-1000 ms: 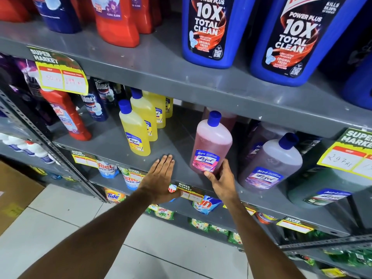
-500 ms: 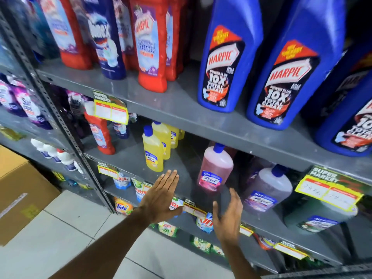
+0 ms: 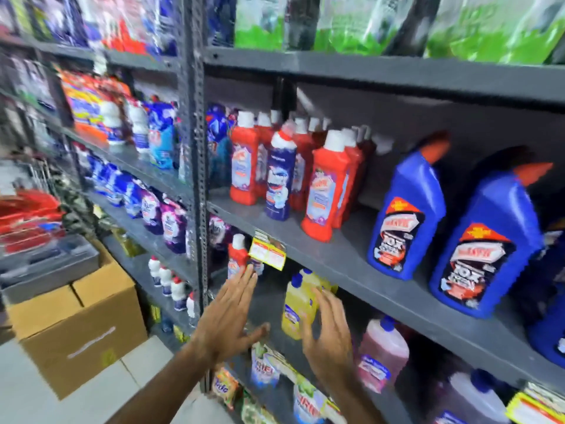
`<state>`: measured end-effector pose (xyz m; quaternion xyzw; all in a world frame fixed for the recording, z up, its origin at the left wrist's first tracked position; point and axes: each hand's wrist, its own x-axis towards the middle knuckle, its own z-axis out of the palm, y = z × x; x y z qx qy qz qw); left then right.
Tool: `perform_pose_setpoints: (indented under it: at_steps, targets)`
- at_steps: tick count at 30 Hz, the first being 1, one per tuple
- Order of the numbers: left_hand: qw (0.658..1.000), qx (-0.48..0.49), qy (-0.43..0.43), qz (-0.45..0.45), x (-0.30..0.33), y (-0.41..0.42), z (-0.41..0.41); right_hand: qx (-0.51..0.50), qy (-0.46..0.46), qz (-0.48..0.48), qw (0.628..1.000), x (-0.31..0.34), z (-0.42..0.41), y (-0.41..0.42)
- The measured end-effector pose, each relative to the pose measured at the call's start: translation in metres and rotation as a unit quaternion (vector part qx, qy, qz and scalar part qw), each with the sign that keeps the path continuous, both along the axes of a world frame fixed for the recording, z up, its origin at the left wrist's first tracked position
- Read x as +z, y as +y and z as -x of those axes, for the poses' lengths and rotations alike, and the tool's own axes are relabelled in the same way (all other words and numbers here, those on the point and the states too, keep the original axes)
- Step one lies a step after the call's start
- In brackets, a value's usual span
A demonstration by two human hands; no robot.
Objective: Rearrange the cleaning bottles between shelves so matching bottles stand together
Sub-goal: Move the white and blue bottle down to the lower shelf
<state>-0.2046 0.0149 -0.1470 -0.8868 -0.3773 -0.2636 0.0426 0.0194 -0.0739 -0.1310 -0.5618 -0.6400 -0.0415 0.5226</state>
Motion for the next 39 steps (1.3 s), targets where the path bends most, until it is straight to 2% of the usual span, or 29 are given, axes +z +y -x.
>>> perform_pose_setpoints:
  at_steps: [4,9,13,18,22,29,36,39]
  targets:
    - [1.000,0.018,-0.008,-0.019,0.031,0.055,0.036,0.002,0.033,0.016,0.999,0.050,0.037,0.054]
    - [0.999,0.031,0.037,-0.014,0.067,0.133,0.069,-0.049,0.081,0.023,0.995,0.094,0.073,0.135]
    - [0.998,-0.009,0.054,-0.006,0.085,0.193,0.085,-0.108,0.166,0.055,0.979,0.114,0.083,0.192]
    - [0.994,-0.046,0.098,-0.003,0.088,0.239,0.084,-0.159,0.203,0.072,0.964,0.131,0.080,0.241]
    - [0.994,-0.044,0.096,0.000,0.078,0.258,0.079,-0.132,0.231,0.081,0.961,0.136,0.075,0.257]
    - [0.997,-0.044,0.062,-0.018,0.071,0.260,0.075,-0.117,0.210,0.118,0.963,0.130,0.066,0.259]
    - [0.998,-0.039,0.054,-0.017,0.073,0.257,0.075,-0.125,0.214,0.103,0.963,0.129,0.080,0.251]
    - [0.998,-0.036,0.045,-0.022,0.069,0.249,0.079,-0.099,0.227,0.097,0.964,0.128,0.091,0.241]
